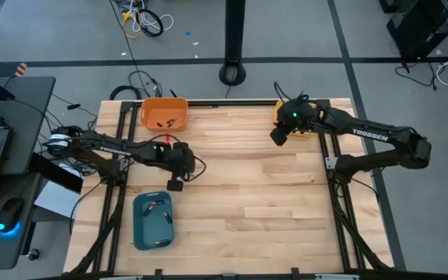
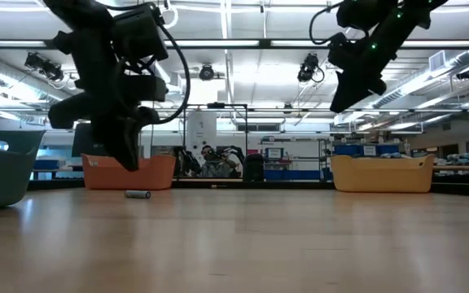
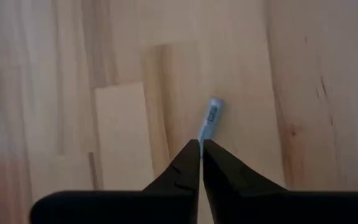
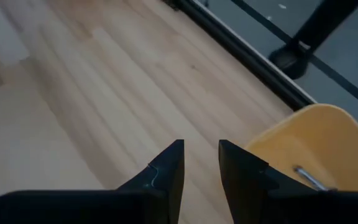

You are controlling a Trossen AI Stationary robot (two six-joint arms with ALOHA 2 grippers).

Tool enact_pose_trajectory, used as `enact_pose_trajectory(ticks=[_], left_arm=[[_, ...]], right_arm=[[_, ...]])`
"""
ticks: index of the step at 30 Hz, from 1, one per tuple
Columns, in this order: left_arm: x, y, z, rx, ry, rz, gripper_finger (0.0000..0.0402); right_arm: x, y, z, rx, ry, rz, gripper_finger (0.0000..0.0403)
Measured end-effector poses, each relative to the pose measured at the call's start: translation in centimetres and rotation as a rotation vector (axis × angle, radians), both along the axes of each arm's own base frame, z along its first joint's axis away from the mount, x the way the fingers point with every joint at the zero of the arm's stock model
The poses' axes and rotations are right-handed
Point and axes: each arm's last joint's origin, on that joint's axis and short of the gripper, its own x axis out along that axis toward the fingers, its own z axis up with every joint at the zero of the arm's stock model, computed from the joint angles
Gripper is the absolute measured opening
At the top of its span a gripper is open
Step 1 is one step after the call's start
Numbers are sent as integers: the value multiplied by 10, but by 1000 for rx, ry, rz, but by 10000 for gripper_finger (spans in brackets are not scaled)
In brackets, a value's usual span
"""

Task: Sort batteries
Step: Put the small gray battery into the yellow bin

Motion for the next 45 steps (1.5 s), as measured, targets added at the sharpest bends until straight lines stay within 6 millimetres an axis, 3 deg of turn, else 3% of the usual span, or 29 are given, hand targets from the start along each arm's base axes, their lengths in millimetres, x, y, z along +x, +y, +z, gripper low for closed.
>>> enact_pose_trajectory(ticks=[17, 25, 45], left_arm=[[-4, 2, -14, -21, -28, -27, 152], [-7, 14, -17, -41, 3, 2, 158], [2, 15, -41, -66, 87, -33, 153]], right_arm=[[22, 16, -10, 9, 17, 102, 106], [23, 17, -9, 0, 8, 112, 106], [24, 17, -8, -7, -5, 118, 98]])
